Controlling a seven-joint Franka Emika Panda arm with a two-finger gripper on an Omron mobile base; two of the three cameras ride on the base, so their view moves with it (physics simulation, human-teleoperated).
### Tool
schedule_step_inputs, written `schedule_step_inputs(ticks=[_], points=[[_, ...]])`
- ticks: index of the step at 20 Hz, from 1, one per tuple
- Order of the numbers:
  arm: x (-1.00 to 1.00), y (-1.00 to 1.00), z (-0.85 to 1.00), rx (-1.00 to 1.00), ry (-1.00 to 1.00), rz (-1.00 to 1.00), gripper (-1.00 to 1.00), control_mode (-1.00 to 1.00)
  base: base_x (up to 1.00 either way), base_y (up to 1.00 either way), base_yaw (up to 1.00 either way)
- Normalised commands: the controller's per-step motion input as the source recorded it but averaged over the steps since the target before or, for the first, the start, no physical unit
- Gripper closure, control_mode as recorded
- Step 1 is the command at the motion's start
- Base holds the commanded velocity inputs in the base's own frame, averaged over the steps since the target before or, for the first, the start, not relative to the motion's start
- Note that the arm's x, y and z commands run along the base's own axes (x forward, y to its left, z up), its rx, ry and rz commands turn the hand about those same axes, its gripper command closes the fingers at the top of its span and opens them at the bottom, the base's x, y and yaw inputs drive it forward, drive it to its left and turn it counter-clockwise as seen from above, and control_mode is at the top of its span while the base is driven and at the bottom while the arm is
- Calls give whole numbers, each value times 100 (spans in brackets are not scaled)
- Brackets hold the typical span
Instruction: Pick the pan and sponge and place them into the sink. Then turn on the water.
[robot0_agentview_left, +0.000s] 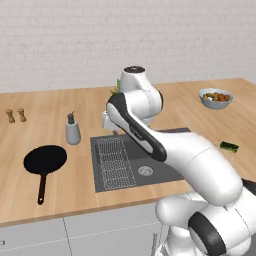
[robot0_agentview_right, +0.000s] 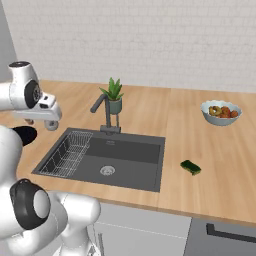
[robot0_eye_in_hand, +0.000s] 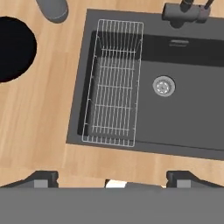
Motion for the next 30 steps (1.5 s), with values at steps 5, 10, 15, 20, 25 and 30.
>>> schedule_step_inputs(ticks=[5,10,15,20,25,30], points=[[0,100,-49,24,17,12,-100,-100,0,0,0],[0,100,-24,11,19,10,-100,-100,0,0,0],[-2,100,-4,-12,14,3,-100,-100,0,0,0],[0,97,-67,-21,19,0,-100,-100,0,0,0],[0,43,-79,-13,6,0,-100,-100,0,0,0],[11,22,-51,-13,0,-2,-100,-100,0,0,0]])
